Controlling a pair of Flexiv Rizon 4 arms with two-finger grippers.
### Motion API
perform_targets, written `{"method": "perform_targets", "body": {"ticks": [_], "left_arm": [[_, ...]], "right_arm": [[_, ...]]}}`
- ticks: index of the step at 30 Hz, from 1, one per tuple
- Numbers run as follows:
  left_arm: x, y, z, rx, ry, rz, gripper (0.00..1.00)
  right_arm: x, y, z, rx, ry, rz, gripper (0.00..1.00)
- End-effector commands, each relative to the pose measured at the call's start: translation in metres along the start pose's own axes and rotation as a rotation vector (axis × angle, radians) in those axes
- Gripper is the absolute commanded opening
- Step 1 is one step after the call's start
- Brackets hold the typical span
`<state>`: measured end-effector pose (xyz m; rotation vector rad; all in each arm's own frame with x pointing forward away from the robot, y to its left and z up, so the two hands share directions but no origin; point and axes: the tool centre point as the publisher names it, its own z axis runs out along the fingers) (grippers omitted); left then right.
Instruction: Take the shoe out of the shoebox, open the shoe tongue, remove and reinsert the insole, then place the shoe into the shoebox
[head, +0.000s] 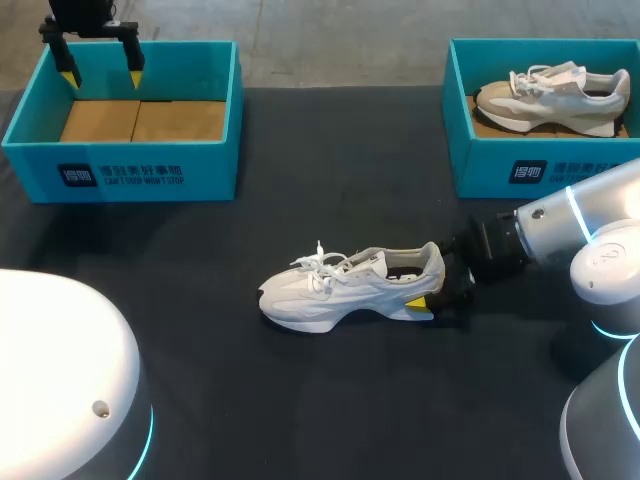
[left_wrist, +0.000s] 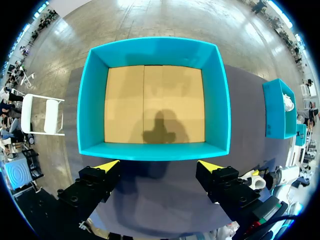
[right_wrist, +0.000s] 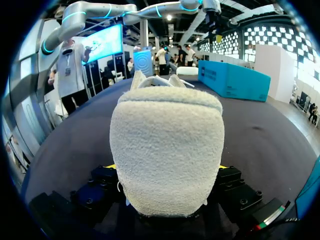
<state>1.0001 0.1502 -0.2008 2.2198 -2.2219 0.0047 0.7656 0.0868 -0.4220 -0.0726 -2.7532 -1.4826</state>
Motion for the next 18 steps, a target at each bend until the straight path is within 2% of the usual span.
{"method": "perform_targets", "body": {"ticks": [1,4,11,18], "left_arm": [[0.000,0.000,0.000,-0.001,-0.001,0.000,1.00],[0.000,0.000,0.000,-0.001,-0.001,0.000,1.00],[0.018,0.040,-0.008,0.017,-0.014,-0.066,1.00],[0.040,0.068,-0.012,0.036,0.003,-0.106,1.00]], "right_arm": [[-0.001,0.000,0.003,0.004,-0.001,0.000,0.00],[-0.001,0.000,0.003,0.004,-0.001,0.000,0.00],[-0.001,0.000,0.003,0.004,-0.001,0.000,0.00],[-0.001,0.000,0.003,0.004,-0.001,0.000,0.00]]}}
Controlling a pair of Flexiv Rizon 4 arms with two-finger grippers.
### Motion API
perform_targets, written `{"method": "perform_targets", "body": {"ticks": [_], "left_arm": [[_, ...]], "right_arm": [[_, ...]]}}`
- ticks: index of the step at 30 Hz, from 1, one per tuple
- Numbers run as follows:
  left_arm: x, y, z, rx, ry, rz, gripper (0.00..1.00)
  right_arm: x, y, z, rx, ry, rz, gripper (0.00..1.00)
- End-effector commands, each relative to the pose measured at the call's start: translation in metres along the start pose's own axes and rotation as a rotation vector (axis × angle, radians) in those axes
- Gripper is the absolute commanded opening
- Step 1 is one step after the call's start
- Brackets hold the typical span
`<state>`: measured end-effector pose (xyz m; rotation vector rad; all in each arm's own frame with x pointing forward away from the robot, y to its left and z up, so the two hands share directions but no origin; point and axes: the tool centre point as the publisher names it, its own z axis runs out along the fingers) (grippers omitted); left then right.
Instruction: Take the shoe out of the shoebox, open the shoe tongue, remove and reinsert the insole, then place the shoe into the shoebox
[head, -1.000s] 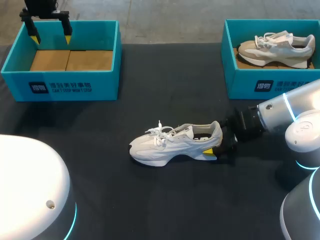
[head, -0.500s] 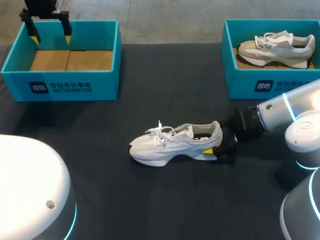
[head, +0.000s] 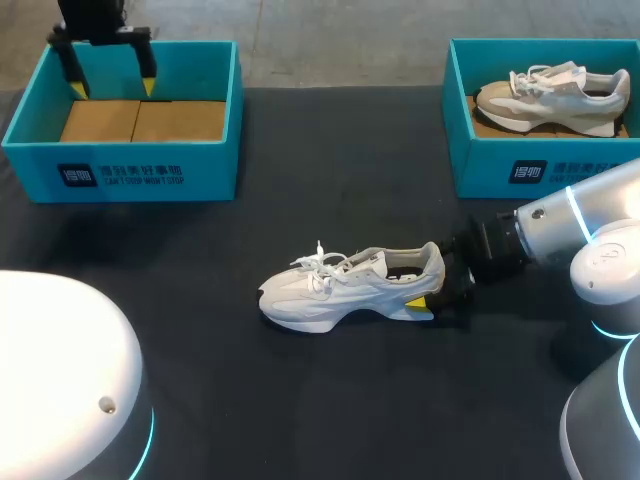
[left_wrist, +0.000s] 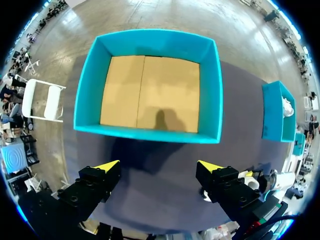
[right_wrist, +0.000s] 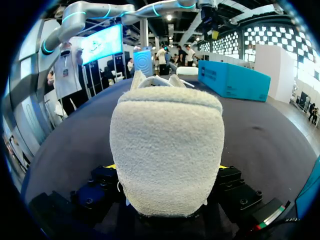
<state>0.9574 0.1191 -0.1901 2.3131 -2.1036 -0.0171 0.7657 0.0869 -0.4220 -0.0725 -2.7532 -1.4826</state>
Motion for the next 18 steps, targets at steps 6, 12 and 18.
{"method": "perform_targets", "body": {"ticks": [6,12,18], "left_arm": [[0.028,0.049,0.002,0.059,0.017,-0.036,1.00],[0.050,0.075,0.009,0.060,0.012,-0.036,1.00],[0.076,0.102,0.015,0.057,0.013,0.021,1.00]], "right_arm": [[-0.001,0.000,0.003,0.004,-0.001,0.000,0.00],[-0.001,0.000,0.003,0.004,-0.001,0.000,0.00],[-0.001,0.000,0.003,0.004,-0.001,0.000,0.00]]}}
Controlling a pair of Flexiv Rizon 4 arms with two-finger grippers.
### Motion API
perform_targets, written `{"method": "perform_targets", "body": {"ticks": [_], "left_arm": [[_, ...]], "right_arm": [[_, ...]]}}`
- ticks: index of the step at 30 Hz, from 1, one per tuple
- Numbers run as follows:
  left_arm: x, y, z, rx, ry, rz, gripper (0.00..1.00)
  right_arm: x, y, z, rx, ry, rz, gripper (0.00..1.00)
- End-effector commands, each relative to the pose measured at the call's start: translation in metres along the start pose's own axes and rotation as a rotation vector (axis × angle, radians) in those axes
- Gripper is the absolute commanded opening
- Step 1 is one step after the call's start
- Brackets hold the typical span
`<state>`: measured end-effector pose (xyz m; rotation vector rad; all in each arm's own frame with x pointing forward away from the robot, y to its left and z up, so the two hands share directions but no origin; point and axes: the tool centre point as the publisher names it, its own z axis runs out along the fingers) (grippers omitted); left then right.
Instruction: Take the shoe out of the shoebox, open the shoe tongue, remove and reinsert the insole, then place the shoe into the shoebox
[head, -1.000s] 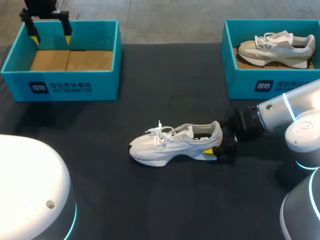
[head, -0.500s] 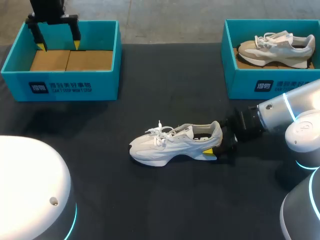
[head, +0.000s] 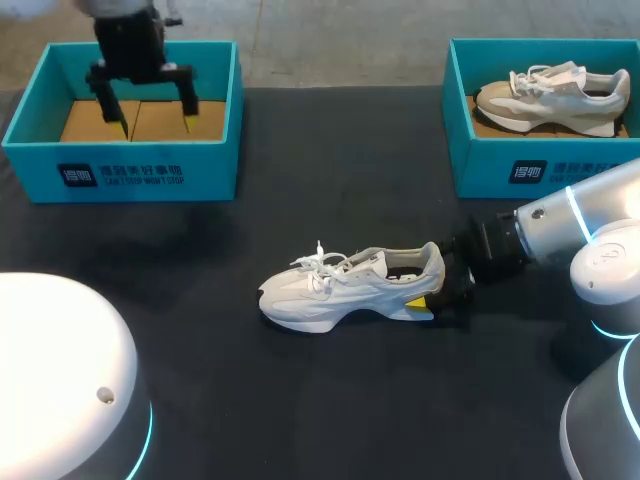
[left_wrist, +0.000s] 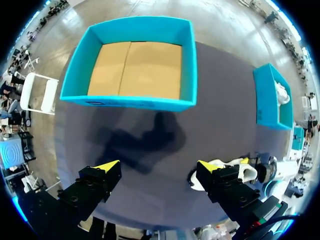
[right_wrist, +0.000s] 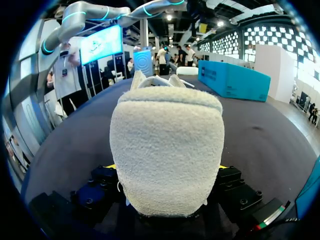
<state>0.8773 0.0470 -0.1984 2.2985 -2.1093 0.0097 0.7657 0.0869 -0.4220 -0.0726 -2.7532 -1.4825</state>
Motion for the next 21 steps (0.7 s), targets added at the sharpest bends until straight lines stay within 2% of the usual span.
{"method": "perform_targets", "body": {"ticks": [1,9,21], "left_arm": [[0.016,0.020,0.006,0.050,-0.004,0.015,1.00],[0.043,0.046,0.013,0.043,-0.018,0.076,1.00],[0.044,0.048,0.014,0.046,-0.023,0.081,1.00]], "right_arm": [[-0.001,0.000,0.003,0.004,-0.001,0.000,0.00],[-0.001,0.000,0.003,0.004,-0.001,0.000,0.00],[-0.001,0.000,0.003,0.004,-0.001,0.000,0.00]]}}
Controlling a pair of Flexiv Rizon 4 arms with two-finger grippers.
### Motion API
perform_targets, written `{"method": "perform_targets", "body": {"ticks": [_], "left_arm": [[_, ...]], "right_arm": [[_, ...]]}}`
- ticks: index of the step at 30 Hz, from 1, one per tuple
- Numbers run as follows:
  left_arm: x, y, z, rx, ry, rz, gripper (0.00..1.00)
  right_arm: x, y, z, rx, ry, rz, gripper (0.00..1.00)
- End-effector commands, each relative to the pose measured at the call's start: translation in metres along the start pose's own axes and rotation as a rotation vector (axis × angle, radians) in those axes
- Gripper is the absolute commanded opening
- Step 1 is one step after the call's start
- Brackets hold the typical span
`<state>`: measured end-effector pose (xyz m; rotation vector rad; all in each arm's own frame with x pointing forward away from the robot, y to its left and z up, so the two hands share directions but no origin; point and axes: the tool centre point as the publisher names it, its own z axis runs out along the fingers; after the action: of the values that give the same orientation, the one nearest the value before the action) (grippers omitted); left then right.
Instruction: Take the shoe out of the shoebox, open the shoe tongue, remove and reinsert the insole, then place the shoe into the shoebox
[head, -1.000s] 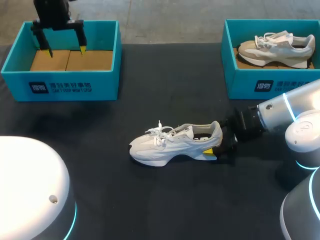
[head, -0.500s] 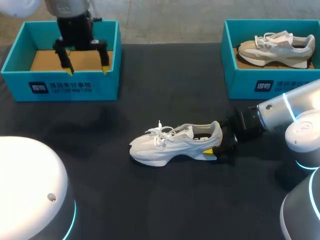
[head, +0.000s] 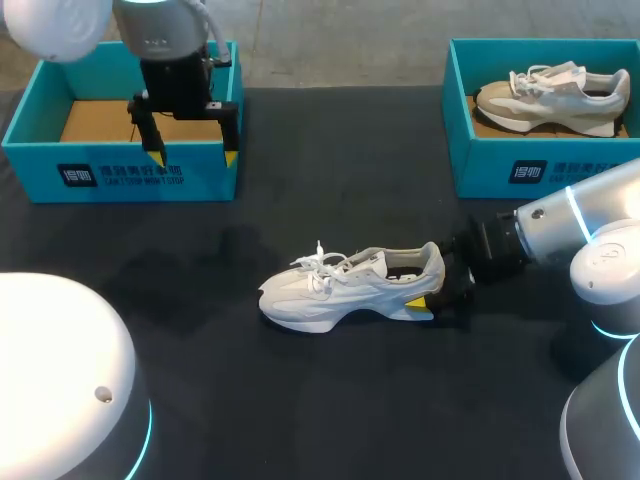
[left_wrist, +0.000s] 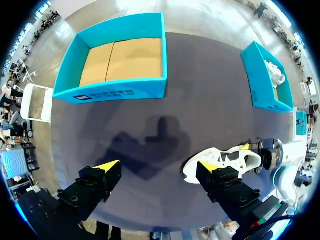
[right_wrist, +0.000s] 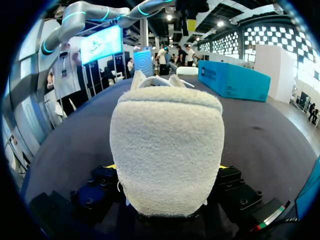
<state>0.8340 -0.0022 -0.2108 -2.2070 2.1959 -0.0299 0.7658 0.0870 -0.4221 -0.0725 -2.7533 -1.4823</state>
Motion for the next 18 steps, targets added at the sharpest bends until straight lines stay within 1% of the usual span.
{"method": "perform_targets", "body": {"ticks": [1,12,14,18], "left_arm": [[-0.001,0.001,0.000,0.001,0.001,0.000,1.00],[-0.001,0.001,0.000,0.001,0.001,0.000,1.00],[0.004,0.002,0.004,-0.007,-0.016,-0.007,1.00],[0.019,0.011,0.007,-0.027,-0.002,0.008,1.00]], "right_arm": [[-0.001,0.000,0.003,0.004,-0.001,0.000,0.00],[-0.001,0.000,0.003,0.004,-0.001,0.000,0.00],[-0.001,0.000,0.003,0.004,-0.001,0.000,0.00],[-0.001,0.000,0.003,0.004,-0.001,0.000,0.00]]}}
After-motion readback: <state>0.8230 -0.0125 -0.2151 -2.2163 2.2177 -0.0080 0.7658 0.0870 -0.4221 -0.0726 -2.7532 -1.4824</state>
